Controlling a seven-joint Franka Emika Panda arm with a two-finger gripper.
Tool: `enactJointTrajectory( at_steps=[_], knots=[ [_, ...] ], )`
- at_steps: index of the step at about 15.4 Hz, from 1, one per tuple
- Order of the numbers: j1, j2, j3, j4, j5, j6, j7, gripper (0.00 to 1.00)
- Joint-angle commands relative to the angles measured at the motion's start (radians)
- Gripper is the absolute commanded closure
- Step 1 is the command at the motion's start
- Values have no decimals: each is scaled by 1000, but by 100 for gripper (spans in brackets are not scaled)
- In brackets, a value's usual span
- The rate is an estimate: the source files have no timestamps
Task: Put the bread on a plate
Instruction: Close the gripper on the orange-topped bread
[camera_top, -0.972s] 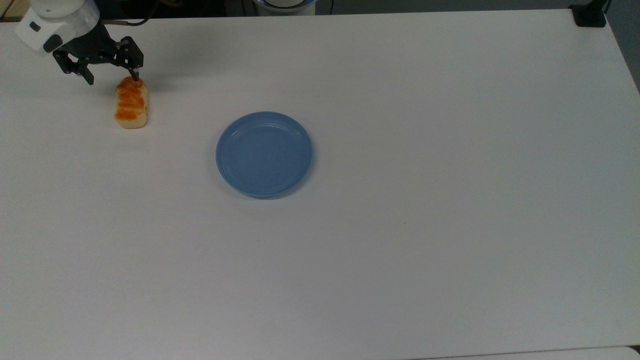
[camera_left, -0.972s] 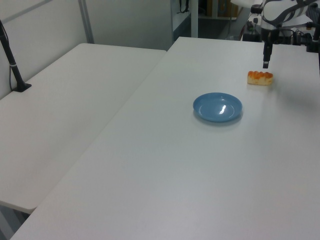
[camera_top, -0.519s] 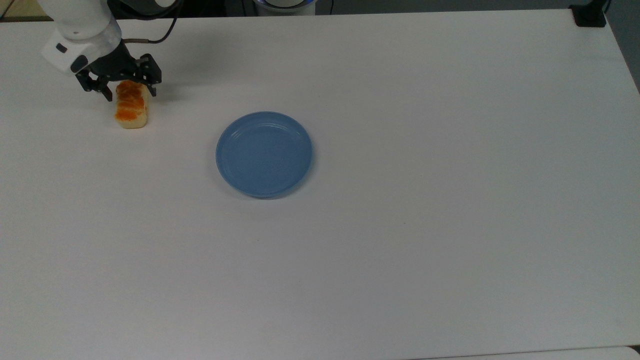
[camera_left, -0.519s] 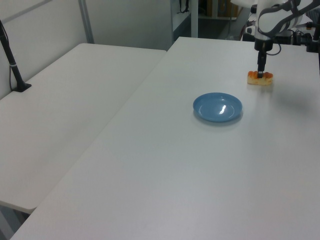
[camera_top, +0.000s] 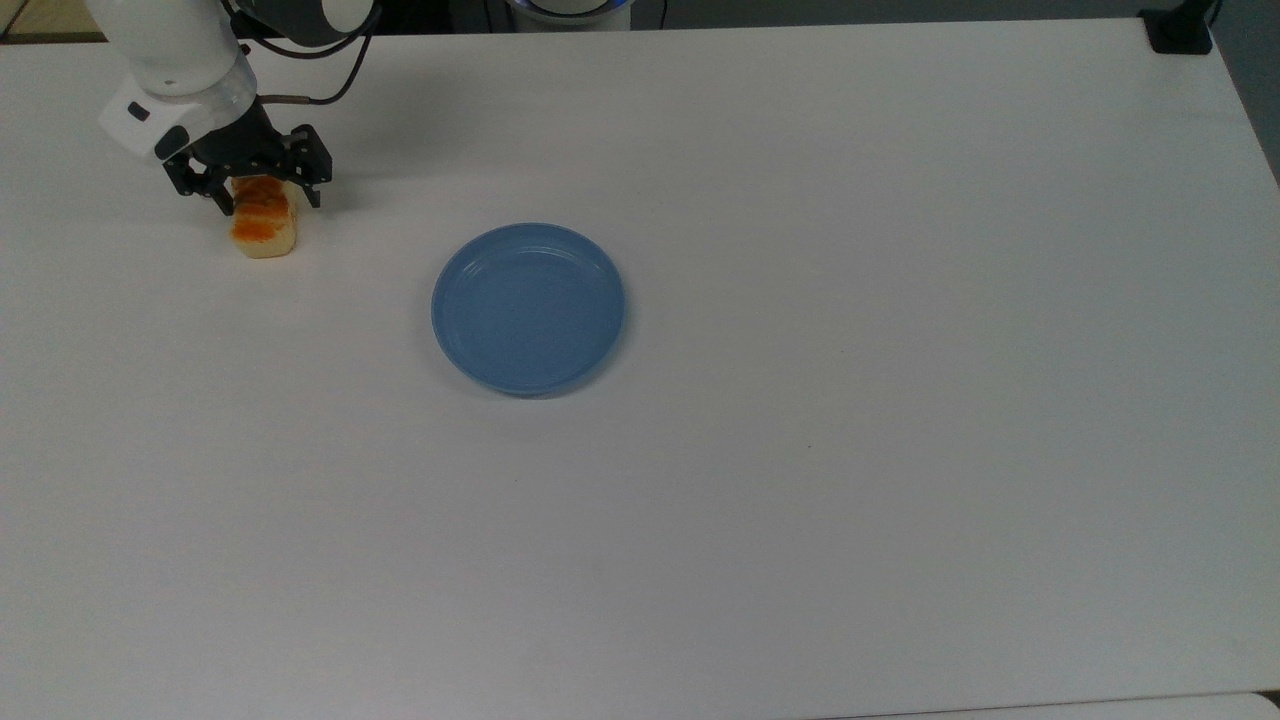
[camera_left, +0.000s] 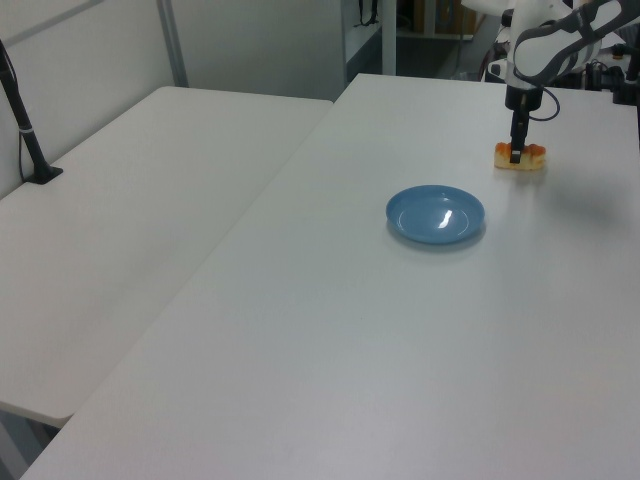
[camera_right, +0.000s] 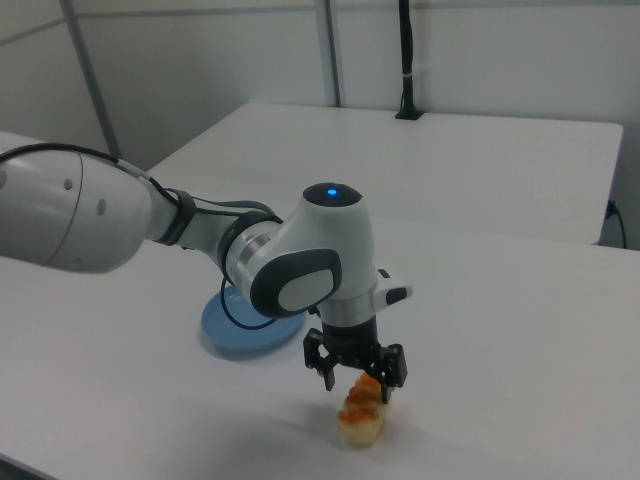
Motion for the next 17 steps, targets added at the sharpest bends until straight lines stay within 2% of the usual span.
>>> enactJointTrajectory(
  at_steps=[1, 9, 10, 12, 16, 17],
  knots=[
    [-16, -57, -1, -33, -19, 3, 22, 4],
    [-30, -41, -2, -57, -17, 19, 37, 4],
    [-30, -38, -2, -57, -17, 22, 51, 7],
    [-26, -29, -1, -57, -17, 22, 78, 13],
    [-14, -12, -1, -48, -17, 23, 107, 39],
    [-13, -14, 2, -46, -17, 23, 126, 50]
  ],
)
